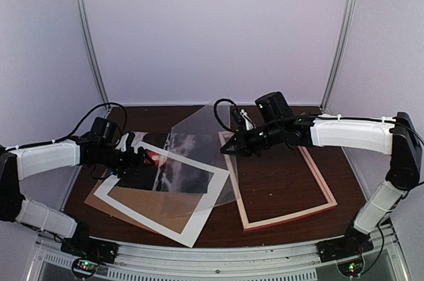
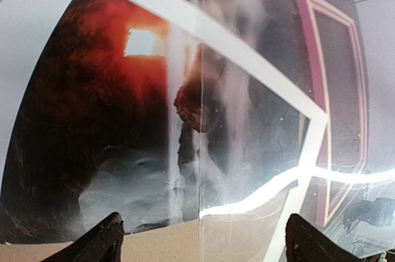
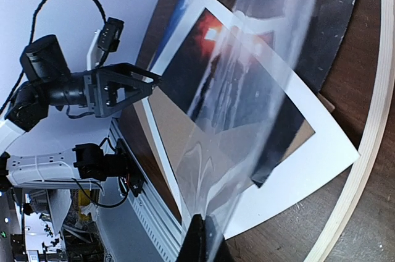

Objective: Put the photo into the frame
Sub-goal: Pass from the right arm to the left

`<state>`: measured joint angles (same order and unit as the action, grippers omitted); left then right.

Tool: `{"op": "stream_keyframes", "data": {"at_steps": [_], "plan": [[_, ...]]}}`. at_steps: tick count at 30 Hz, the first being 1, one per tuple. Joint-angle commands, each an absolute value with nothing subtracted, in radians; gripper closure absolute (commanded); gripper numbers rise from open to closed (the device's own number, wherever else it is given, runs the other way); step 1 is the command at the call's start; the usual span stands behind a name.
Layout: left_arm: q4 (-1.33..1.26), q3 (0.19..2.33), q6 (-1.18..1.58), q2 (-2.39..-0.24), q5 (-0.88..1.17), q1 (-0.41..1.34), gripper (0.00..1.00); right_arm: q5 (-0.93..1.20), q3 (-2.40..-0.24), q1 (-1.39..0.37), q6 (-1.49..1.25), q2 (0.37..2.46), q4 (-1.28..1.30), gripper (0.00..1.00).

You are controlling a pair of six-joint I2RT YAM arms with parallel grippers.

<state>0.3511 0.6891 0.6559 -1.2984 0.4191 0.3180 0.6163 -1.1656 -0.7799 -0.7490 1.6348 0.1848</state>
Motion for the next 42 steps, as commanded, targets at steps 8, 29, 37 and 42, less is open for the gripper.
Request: {"op": "stream_keyframes", "data": {"at_steps": [8, 29, 37, 42], "plan": [[0.171, 0.709, 0.665, -1.265, 0.503, 0.324, 0.05, 0.670, -1.332, -0.736, -0.535, 1.562, 0.436, 1.00], [-0.091, 0.693, 0.730, -1.348, 0.695, 0.335, 0.02, 0.801, -1.589, -0.726, -0.378, 1.519, 0.601, 1.00], [-0.235, 0.739, 0.802, -1.469, 0.807, 0.393, 0.02, 0.851, -1.630, -0.727, -0.385, 1.506, 0.598, 1.00], [-0.511, 0.713, 0.961, -1.554, 0.885, 0.398, 0.02, 0.841, -1.622, -0.728, -0.374, 1.500, 0.612, 1.00]]}}
